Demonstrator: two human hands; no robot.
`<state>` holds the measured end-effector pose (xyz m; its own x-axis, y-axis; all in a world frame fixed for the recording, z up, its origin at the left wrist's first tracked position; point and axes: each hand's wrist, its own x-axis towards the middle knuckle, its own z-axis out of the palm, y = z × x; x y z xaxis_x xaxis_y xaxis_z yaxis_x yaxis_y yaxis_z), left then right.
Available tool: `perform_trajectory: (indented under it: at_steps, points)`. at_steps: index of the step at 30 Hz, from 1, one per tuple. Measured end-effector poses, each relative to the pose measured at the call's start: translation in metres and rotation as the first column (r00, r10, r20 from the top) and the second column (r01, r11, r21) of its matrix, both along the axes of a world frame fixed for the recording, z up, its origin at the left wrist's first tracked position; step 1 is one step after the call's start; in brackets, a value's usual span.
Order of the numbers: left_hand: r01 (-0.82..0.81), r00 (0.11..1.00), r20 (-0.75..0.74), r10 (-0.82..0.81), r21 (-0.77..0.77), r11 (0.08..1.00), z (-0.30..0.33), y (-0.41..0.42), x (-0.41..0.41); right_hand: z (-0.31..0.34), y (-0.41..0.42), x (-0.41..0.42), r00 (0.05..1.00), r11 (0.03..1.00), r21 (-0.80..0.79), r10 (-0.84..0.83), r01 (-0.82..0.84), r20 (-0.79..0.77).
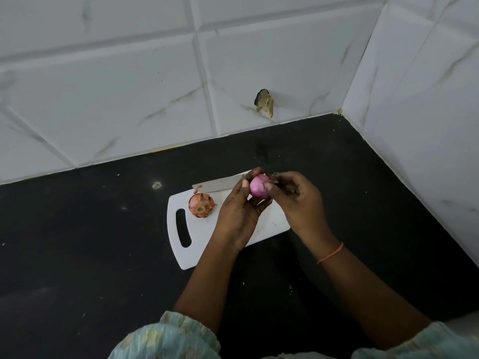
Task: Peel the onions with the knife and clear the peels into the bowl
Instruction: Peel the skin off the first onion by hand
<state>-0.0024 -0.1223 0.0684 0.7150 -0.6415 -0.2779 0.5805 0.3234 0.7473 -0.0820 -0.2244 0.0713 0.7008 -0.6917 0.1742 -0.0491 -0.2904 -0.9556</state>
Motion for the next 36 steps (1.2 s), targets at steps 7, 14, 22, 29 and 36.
perform_trajectory:
  at_steps: [7,14,22,29,36]
  points:
    - [0.044,0.992,0.120,-0.046,0.018,0.999,0.005,0.006,-0.004,0.000,0.000,-0.003,1.000,0.997,-0.071,-0.026,0.026,0.002]
    - [0.028,0.999,0.046,-0.029,0.026,0.999,0.005,0.004,-0.003,0.000,-0.005,0.000,1.000,0.999,-0.049,-0.020,0.020,-0.017]
    - [0.003,0.999,0.051,-0.010,0.130,0.992,0.001,-0.001,-0.004,0.004,-0.003,-0.004,0.999,0.998,0.033,-0.050,0.049,0.021]
    - [-0.030,0.987,0.162,0.000,0.188,0.982,0.003,0.001,-0.003,0.005,-0.003,-0.006,1.000,0.998,-0.062,-0.025,0.026,0.018]
    - [0.040,0.998,0.045,-0.047,0.156,0.987,0.004,0.004,0.001,0.011,-0.007,-0.004,1.000,0.976,0.218,-0.015,0.010,0.020]
